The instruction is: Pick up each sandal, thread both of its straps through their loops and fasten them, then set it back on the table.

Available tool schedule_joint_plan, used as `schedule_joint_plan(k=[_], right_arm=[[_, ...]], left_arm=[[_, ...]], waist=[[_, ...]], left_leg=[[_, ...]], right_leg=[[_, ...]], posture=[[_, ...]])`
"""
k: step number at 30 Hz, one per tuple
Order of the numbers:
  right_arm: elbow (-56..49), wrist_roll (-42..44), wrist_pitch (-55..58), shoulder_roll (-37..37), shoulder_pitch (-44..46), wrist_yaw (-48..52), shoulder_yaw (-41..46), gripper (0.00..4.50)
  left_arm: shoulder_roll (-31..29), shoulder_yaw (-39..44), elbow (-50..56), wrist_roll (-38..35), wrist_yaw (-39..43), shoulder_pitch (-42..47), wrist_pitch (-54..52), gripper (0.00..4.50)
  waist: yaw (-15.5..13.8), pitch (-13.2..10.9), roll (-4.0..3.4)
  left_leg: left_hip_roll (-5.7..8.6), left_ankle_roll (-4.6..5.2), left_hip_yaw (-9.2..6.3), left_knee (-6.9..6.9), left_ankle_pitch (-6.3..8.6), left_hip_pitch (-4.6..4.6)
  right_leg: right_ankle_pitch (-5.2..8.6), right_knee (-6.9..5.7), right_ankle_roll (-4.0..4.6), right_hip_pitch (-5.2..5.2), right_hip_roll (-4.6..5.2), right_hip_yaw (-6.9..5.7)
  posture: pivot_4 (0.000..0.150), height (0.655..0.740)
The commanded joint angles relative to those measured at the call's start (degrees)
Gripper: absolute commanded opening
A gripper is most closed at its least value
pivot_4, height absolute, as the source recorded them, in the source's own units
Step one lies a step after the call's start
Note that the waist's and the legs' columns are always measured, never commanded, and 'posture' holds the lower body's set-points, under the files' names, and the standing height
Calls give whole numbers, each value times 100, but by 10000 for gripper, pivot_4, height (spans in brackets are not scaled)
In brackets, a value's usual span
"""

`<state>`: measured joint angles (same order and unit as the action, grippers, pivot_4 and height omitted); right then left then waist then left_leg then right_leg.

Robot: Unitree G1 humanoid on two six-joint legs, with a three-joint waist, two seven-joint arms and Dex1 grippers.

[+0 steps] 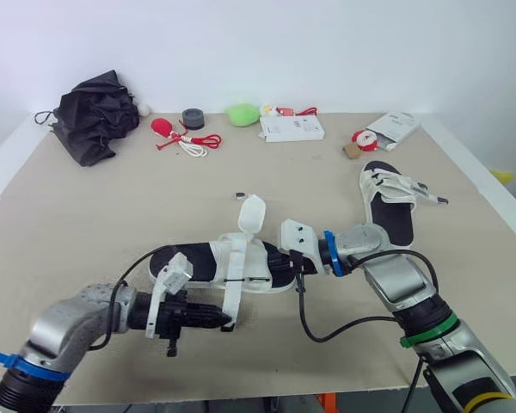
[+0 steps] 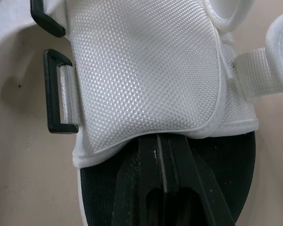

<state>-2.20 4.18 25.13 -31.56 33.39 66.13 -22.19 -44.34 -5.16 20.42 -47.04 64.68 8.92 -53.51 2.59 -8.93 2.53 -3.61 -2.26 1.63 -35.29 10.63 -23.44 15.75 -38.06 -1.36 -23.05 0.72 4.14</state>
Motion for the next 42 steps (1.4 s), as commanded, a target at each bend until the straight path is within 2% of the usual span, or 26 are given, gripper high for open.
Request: schedule_joint_plan(k=[1,4,6,10,14,23,32,36,42], right_arm=[[346,-243,202,-146,-198,10,-279,0],[377,-251,170,-132,-181,1,-283,0],[379,-244,162,-114,-179,-6,-286,0],[388,-245,166,-93,-172,-18,-298,0],[391,-242,159,-88,-169,-25,-291,0],[308,-239,205,-146,-237,-34,-270,0],[284,-223,237,-165,-248,-19,-249,0],[264,-215,253,-160,-261,-20,-253,0],[238,-206,271,-145,-288,-24,-260,0]], left_arm=[[-484,333,495,-839,293,229,-742,1783],[-836,501,778,-1463,331,373,-1268,1783],[-735,594,846,-1610,115,408,-1246,1783],[-646,231,671,-887,-230,276,-886,1783],[-121,-71,146,-119,-909,121,-447,1783],[561,-6,13,-133,-1257,-156,-317,1783],[445,35,122,-84,-993,-144,-206,1783],[394,214,179,-336,-1041,-60,-454,1783],[189,773,184,-1667,-1023,334,-1563,1783]], waist=[[1,-2,-2],[5,-6,-1],[5,-8,-5],[2,-8,-5],[0,-9,-6],[-1,-6,-1],[-1,-5,-1],[-1,-5,-1],[0,-6,-1]], left_leg=[[0,0,1,0,0,0],[0,-1,3,0,1,0],[1,-2,2,1,2,0],[2,-2,1,0,1,2],[2,-2,0,-1,1,3],[2,-2,1,-2,1,2],[4,-2,1,-2,1,3],[4,-2,0,-2,1,3],[4,-1,-2,-2,1,3]], right_leg=[[0,0,0,1,0,0],[1,0,-2,-1,2,2],[4,1,-3,0,2,2],[3,0,-2,3,0,2],[2,0,-1,3,-2,3],[1,0,-2,5,0,5],[1,0,-3,8,1,5],[1,0,-3,7,1,5],[1,0,-3,8,0,2]], posture=[[1500,7400],[1500,7400],[1500,7400],[1500,7400],[1500,7400],[1500,7400],[1500,7400],[1500,7400],[1500,7400]])
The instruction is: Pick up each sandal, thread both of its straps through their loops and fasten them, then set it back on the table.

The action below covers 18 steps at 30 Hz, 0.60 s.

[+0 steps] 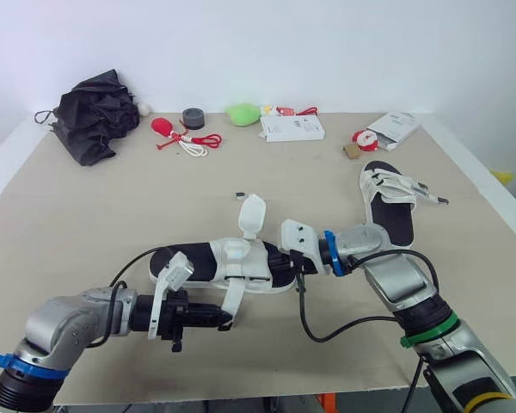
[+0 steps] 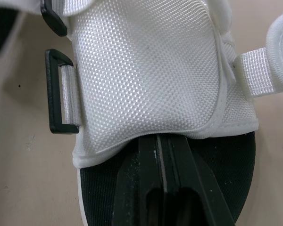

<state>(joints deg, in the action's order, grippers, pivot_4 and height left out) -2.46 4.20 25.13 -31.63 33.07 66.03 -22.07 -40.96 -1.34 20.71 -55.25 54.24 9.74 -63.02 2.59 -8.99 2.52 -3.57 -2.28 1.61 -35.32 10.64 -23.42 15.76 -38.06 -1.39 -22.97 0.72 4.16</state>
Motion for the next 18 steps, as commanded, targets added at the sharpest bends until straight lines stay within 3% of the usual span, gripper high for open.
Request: schedule_joint_plan(k=[1,8,18], right_arm=[[255,-207,278,-134,-259,-15,-275,0],[271,-213,276,-95,-263,-49,-277,0],[323,-220,259,-64,-235,-86,-267,0]], left_arm=[[-217,463,162,-1075,42,316,-785,1783],[-533,836,-85,-2767,-170,720,-1619,1783],[-119,685,-882,-4824,-2334,1061,-938,1783]], waist=[[2,0,1],[4,-1,0],[-1,-1,5]], left_leg=[[0,0,0,0,0,0],[0,-1,-3,2,1,-1],[0,-1,-5,1,0,-2]], right_leg=[[0,0,0,0,0,0],[5,0,-3,1,-5,1],[1,-1,-9,15,-7,3]], posture=[[1500,7400],[1500,7400],[1500,7400]])
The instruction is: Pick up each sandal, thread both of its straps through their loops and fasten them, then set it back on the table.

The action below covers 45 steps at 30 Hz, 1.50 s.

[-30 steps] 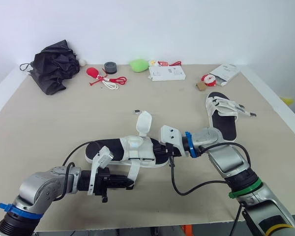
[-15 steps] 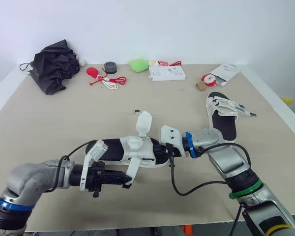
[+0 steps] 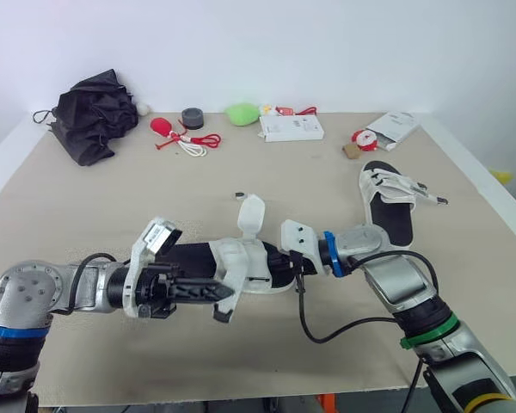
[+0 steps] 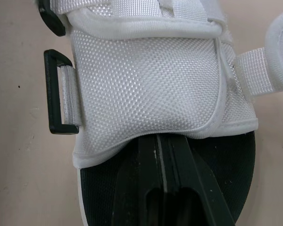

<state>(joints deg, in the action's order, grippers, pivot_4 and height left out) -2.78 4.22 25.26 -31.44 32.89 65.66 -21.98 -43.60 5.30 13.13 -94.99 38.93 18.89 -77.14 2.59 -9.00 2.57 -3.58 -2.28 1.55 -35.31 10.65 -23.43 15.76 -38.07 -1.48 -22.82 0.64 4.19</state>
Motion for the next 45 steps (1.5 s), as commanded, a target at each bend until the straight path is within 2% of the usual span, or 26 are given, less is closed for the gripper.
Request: schedule_joint_plan(k=[1,9,11,16,19,20,21,22,23,24,26,27,29,37,45], right_arm=[[358,-220,250,-79,-215,-53,-274,0],[376,-218,236,-86,-196,-54,-274,0],[368,-212,239,-94,-195,-59,-271,0],[358,-208,225,-123,-226,-67,-270,0],[356,-206,228,-125,-215,-65,-274,0],[350,-206,228,-124,-216,-65,-275,0],[348,-205,230,-122,-216,-66,-277,0],[348,-205,229,-122,-216,-66,-279,0],[340,-201,234,-122,-221,-67,-280,0],[337,-200,236,-123,-224,-69,-280,0],[314,-198,244,-132,-244,-71,-280,0],[301,-196,251,-136,-254,-72,-280,0],[288,-196,261,-141,-270,-73,-278,0],[294,-188,275,-134,-280,-99,-283,0],[335,-172,278,-111,-253,-128,-278,0]], left_arm=[[187,-11,-171,-988,-1056,157,606,1783],[1144,134,-1166,-1575,-3275,549,1908,1783],[1284,180,-1278,-1639,-3605,527,2040,1783],[1348,24,-1305,-1299,-4039,342,1917,1783],[1315,-331,-1477,-719,-4234,280,1607,1783],[1351,-351,-1564,-777,-4295,296,1561,5521],[1389,-351,-1660,-759,-4342,335,1553,5521],[1451,-309,-1779,-775,-4368,386,1583,7782],[1497,-269,-1856,-739,-4362,426,1590,13973],[1530,-243,-1908,-681,-4360,465,1592,17627],[1623,-183,-2001,-533,-4467,533,1662,21558],[1667,-155,-2058,-438,-4539,562,1726,27032],[1742,-71,-2221,-382,-4599,610,1812,29299],[2218,478,-2737,-663,-4571,1149,2016,29299],[2513,1019,-3210,-811,-4658,1687,1989,29299]], waist=[[-2,0,0],[-21,-1,1],[-21,-1,2],[-22,-1,1],[-22,2,2],[-22,2,2],[-22,3,1],[-22,6,-2],[-22,7,-3],[-22,7,-3],[-22,8,-2],[-22,8,-2],[-22,9,-1],[-28,16,-5],[-32,9,0]], left_leg=[[0,0,0,0,0,0],[2,1,0,-10,-1,6],[4,1,0,-10,-1,6],[6,0,-2,-11,-2,8],[11,-10,-3,-11,-10,12],[13,-11,-3,-11,-10,15],[13,-11,-3,-11,-10,15],[13,-11,-4,-11,-11,16],[13,-11,-5,-11,-11,20],[13,-11,-5,-11,-11,21],[14,-11,-5,-11,-11,21],[14,-11,-5,-11,-11,21],[14,-11,-5,-11,-11,20],[42,-11,-37,-14,-19,34],[74,-15,-78,-13,-25,8]], right_leg=[[-2,0,-3,13,1,0],[-8,0,-1,30,0,3],[-11,1,-7,31,0,4],[-23,0,-25,34,-3,4],[-16,0,-7,37,-2,6],[-16,1,-7,40,-1,6],[-16,1,-7,40,-1,6],[-17,1,-7,40,-1,6],[-17,1,-7,41,-1,5],[-17,1,-7,42,-1,6],[-16,1,-7,43,-1,5],[-16,1,-7,43,-1,5],[-16,1,-7,44,-1,5],[-19,2,-10,39,9,3],[-27,4,-25,49,17,0]], posture=[[1500,7400],[1500,7400],[1500,7400],[1500,7400],[1500,7400],[1500,7400],[1500,7400],[1500,7400],[1500,7400],[1500,7400],[1500,7400],[1500,7400],[1500,7400],[1500,7400],[1500,7400]])
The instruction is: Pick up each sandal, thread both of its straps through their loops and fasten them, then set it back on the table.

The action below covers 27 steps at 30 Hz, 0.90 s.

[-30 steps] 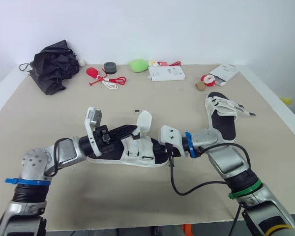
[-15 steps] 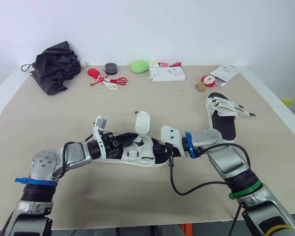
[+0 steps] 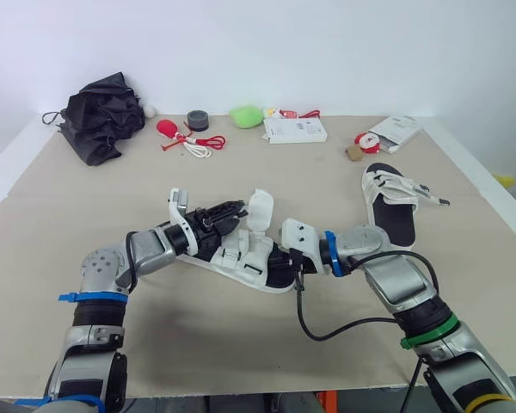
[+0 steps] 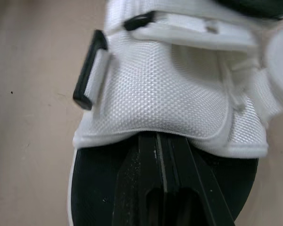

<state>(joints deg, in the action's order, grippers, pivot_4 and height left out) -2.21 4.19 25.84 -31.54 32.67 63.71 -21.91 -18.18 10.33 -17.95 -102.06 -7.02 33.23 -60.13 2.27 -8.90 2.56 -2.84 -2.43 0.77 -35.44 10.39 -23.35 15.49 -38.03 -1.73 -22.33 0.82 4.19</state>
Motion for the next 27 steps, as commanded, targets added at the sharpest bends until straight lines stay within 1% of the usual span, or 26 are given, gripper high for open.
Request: schedule_joint_plan(k=[1,8,11,19,22,27], right_arm=[[277,-169,218,-101,-235,63,-284,0],[278,-164,209,-97,-245,45,-267,0],[278,-164,215,-87,-240,37,-265,0],[281,-172,212,-85,-233,51,-271,0],[263,-167,220,-78,-236,52,-275,0],[215,-157,239,-67,-257,40,-280,0]], left_arm=[[-29,537,-112,-91,-60,260,232,29299],[-120,272,199,126,107,-25,-431,29299],[-165,152,481,220,444,-132,-737,29299],[-188,24,893,15,1096,-12,-1165,29299],[-256,-125,856,342,1352,73,-1331,29299],[-340,-422,285,1293,1825,319,-1299,29299]], waist=[[-1,-1,1],[-6,-2,2],[-5,-3,4],[-6,-4,6],[-5,-6,9],[-3,-6,8]], left_leg=[[0,-1,-3,1,-1,-2],[6,-5,-8,5,2,-3],[6,-6,-11,7,3,-3],[7,-10,-14,11,5,-3],[7,-10,-16,12,5,-3],[7,-11,-17,13,5,-3]], right_leg=[[-3,0,-7,-1,-1,-1],[3,2,-17,0,2,-1],[5,3,-15,0,3,-4],[16,5,-4,0,5,-6],[17,5,-3,-1,4,-8],[20,7,1,-2,4,-9]], posture=[[1500,7400],[1500,7400],[1500,7400],[1500,7400],[1500,7400],[1500,7400]])
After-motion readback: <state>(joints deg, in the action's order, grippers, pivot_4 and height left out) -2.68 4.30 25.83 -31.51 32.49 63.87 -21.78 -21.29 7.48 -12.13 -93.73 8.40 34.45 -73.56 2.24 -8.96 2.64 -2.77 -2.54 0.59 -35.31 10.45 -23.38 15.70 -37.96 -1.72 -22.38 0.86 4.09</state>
